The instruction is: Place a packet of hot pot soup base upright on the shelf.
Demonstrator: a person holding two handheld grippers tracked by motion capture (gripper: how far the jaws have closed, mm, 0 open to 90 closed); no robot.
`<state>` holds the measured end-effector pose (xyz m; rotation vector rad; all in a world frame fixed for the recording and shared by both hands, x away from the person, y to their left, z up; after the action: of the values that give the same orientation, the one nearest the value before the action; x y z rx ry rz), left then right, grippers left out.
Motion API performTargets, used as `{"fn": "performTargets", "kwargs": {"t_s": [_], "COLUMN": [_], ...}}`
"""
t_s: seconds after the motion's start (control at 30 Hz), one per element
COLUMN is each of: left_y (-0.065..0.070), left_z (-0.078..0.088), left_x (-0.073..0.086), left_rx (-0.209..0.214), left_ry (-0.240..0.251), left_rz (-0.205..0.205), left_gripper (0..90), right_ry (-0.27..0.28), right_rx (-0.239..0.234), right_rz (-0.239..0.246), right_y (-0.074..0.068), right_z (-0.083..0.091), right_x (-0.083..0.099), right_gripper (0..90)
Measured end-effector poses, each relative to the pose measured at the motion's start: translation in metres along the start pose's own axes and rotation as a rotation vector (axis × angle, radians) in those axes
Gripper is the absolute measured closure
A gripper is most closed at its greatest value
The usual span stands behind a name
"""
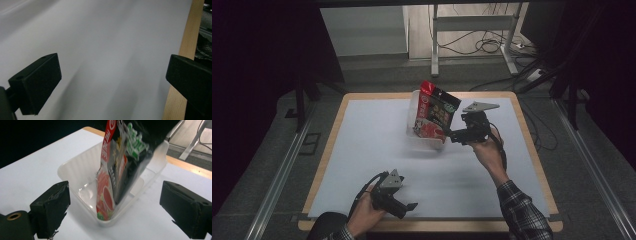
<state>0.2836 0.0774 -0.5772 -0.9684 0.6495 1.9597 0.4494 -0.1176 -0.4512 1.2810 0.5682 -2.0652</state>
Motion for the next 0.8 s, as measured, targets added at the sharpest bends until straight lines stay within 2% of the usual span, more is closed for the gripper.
{"fn": "performTargets", "kwargs": {"t_s": [0.13,0.3,0.8], "left_y": [0.000,0.000,0.000], "left_z": [0.000,0.000,0.000], "left_x": [0.000,0.001,0.001], "left_rx": [0.000,-0.002,-0.005], "left_ry": [-0.004,-0.008,-0.008], "left_rz": [-0.003,-0.007,-0.012], "left_gripper": [0.0,0.0,0.0], "right_ry": [-0.008,-0.024,-0.004], "right_rx": [0.007,0.023,0.030], "right_rz": [-0.001,0.023,0.028], "right_y": [0.000,-0.001,-0.005], "right_z": [0.003,0.008,0.033], "right_x": [0.008,0.016,0.028], "right_gripper": [9.5,8.2,5.3]}}
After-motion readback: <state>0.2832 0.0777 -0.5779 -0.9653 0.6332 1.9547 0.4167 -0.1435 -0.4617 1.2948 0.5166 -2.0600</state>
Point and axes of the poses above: each handheld gripper's, and its own axes: z roughly backward along the jaws, x roughly out of its underside, y roughly to its right, the point moved 7 cm from there along -z, roughly forward along the jaws, and after that the axes turned 7 degrees about y, right-handed, at the moved point
